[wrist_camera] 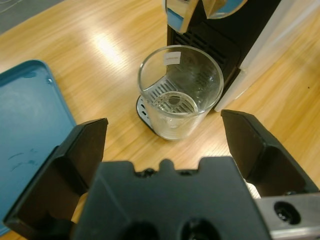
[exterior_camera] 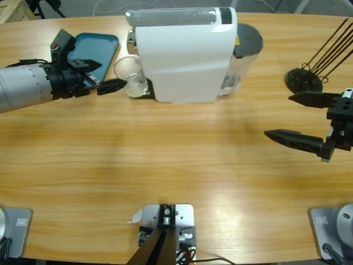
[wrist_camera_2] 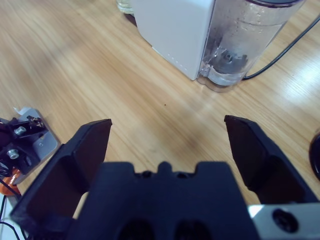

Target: Pour coffee

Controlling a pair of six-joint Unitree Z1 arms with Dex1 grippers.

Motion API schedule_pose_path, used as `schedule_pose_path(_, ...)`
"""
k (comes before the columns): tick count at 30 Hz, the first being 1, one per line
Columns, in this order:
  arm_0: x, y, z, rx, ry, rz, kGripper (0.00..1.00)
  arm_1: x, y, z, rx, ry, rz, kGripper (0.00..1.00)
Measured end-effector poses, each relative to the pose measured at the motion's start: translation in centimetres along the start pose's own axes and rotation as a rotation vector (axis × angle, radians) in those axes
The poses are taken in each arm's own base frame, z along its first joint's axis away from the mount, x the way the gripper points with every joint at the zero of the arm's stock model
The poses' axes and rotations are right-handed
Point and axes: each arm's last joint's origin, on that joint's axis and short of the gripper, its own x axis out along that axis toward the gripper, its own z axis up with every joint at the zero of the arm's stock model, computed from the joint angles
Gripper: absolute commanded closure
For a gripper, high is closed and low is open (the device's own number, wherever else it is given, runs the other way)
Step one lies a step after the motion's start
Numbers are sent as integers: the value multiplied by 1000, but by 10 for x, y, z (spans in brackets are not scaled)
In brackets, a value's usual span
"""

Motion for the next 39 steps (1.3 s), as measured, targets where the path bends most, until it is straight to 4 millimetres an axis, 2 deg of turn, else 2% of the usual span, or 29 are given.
schedule_pose_path(7,15,-1,1,0,-9,-63,13,1,0,0,1,5,0,0)
schedule_pose_path(24,44,5,8,-8,-9,-83,16,1,0,0,3,6,1,0)
schedule_pose_path(26,46,6,8,-9,-7,-88,111,1,0,0,3,6,1,0)
schedule_pose_path(28,48,6,8,-9,-6,-89,144,1,0,0,3,7,1,0)
schedule_pose_path(31,50,7,8,-11,-2,-92,266,2,-1,0,4,11,1,0)
schedule_pose_path(33,53,7,9,-8,-6,-92,415,3,-1,0,5,15,1,0)
schedule_pose_path(39,57,9,13,13,-15,-103,487,7,-2,0,10,33,3,1)
